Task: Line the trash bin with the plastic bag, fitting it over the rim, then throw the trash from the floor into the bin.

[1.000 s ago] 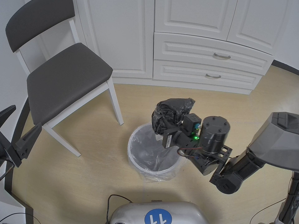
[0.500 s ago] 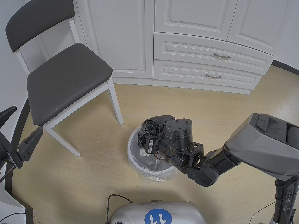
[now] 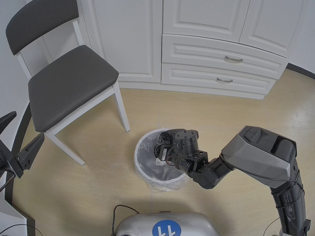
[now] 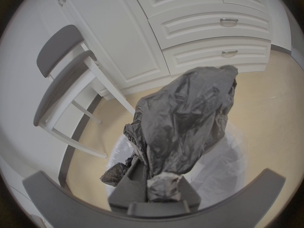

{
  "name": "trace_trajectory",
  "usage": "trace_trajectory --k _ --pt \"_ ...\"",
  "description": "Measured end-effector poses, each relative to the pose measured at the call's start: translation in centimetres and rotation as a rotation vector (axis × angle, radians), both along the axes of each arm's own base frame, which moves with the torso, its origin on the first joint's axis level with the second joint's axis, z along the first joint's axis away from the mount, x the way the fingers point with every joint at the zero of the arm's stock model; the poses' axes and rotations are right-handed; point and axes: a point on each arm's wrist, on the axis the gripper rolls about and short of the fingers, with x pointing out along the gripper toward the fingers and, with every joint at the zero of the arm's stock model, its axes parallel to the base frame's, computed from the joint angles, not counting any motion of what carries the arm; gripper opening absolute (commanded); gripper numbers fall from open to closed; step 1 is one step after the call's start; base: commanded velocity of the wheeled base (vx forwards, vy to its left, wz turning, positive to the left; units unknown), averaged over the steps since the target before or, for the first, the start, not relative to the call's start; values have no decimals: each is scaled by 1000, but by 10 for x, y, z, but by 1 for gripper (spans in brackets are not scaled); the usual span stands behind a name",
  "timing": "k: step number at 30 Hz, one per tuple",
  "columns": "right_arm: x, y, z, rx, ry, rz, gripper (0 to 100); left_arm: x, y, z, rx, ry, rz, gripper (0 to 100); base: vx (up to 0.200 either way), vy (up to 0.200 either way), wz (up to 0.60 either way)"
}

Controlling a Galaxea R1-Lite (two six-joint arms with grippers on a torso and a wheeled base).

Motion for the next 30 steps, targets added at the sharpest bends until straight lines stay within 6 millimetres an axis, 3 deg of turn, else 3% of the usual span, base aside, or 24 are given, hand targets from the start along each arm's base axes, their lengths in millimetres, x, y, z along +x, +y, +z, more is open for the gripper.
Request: trace_trajectory --k 17,30 --pt "-27 -16 -29 -263 220 60 0 2 1 -1 3 11 14 100 0 0 0" --pt "1 0 -22 -58 175 -26 0 4 1 -2 5 17 27 100 0 0 0"
